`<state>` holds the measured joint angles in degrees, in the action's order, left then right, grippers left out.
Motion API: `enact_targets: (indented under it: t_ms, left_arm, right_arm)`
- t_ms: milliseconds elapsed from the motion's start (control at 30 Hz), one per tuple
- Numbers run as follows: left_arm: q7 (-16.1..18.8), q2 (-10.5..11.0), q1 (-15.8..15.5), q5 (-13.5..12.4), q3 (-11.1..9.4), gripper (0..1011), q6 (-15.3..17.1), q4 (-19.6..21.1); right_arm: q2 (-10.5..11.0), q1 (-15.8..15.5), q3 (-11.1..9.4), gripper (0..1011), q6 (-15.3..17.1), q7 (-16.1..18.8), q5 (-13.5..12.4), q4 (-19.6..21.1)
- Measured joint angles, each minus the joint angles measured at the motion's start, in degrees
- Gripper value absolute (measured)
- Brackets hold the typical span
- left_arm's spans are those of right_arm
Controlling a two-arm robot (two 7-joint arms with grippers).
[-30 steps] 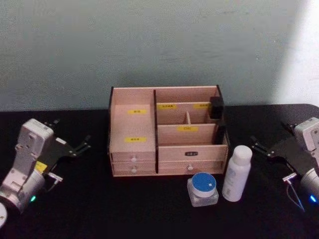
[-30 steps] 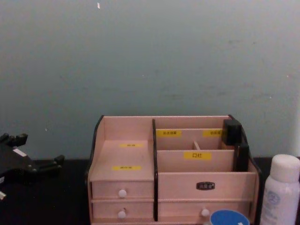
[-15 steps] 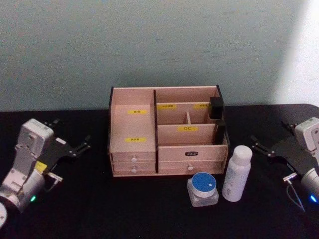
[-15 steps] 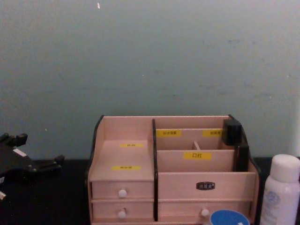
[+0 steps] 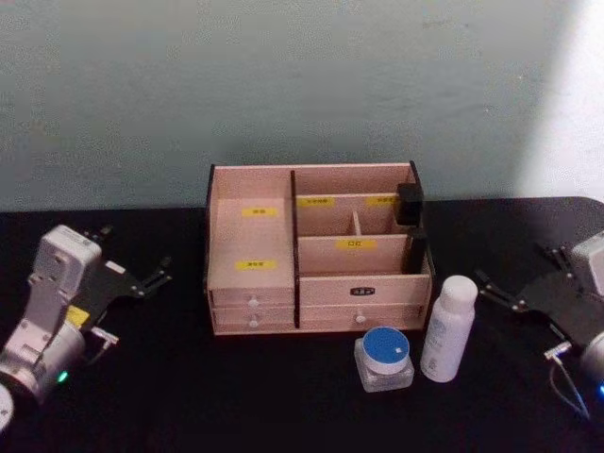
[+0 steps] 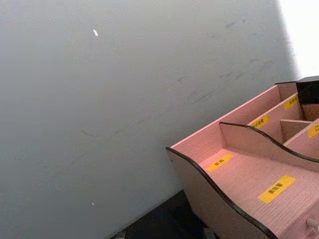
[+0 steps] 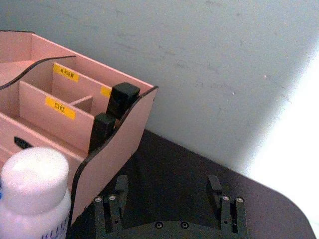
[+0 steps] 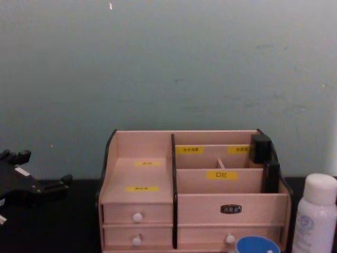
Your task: Pick up the facial cleanser and watermelon frost from the table and place them into the tiered storage box.
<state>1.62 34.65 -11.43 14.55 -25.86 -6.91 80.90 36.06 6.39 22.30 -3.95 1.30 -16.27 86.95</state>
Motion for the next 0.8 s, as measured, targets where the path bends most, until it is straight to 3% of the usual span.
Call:
enact_targets:
  t_ms: [467, 800]
  left_arm:
    - [0.00, 0.00, 0.00, 0.00, 0.00, 1001, 0.00, 0.00]
    - [0.00, 0.00, 0.00, 0.00, 0.00, 1001, 0.00, 0.00]
  right_arm:
    - [4.93, -8.04, -4.50, 1003, 4.38, 3.16, -2.84, 8.03]
    - [9.08, -13.47, -8.06, 1003, 8.38, 9.81, -8.12, 13.55]
